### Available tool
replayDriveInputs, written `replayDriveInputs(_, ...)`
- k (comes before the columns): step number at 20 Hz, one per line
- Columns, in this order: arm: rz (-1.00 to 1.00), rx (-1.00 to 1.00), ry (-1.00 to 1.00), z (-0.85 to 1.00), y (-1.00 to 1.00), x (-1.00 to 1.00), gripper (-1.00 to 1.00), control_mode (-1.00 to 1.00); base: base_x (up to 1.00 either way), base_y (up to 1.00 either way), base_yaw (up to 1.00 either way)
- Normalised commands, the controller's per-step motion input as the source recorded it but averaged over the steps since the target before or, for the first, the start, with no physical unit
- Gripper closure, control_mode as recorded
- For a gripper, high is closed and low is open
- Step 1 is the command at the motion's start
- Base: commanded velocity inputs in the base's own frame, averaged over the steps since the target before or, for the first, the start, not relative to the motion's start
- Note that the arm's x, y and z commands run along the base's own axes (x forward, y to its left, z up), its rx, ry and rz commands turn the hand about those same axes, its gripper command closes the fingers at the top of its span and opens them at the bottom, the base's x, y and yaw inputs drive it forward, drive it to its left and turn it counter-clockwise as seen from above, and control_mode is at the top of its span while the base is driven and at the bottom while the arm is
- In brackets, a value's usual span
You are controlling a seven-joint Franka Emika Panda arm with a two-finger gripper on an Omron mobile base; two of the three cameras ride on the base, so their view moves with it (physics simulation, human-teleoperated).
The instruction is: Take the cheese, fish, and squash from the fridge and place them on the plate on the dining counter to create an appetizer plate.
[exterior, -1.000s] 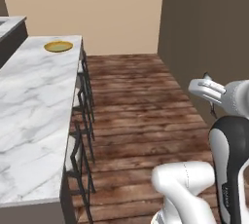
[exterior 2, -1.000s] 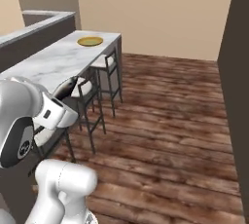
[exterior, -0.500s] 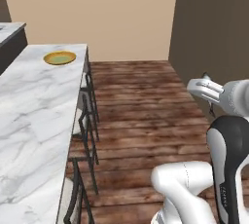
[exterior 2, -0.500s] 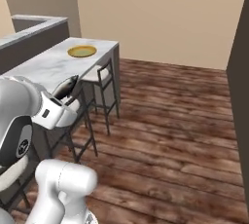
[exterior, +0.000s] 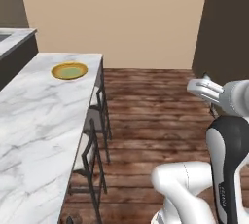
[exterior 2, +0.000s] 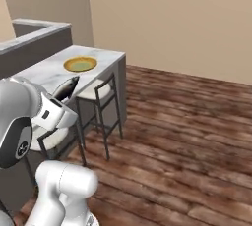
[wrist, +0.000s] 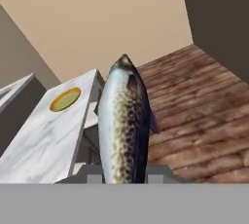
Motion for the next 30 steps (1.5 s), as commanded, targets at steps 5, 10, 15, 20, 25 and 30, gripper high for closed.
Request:
replayDriveInputs(5,0.0,0.0,0.0,0.0,0.0,0.0,1.0,1.0,1.0,-0.44,0.33)
replayDriveInputs(10,0.0,0.0,0.0,0.0,0.0,0.0,1.0,1.0,1.0,-0.59,0.35)
replayDriveInputs(15,0.0,0.0,0.0,0.0,0.0,0.0,1.0,1.0,1.0,-0.63,0.37)
replayDriveInputs(20,0.0,0.0,0.0,0.0,0.0,0.0,1.0,1.0,1.0,-0.37,0.45)
replayDriveInputs(25,0.0,0.0,0.0,0.0,0.0,0.0,1.0,1.0,1.0,-0.32,0.55)
replayDriveInputs(30,0.0,0.0,0.0,0.0,0.0,0.0,1.0,1.0,0.93,-0.22,0.63)
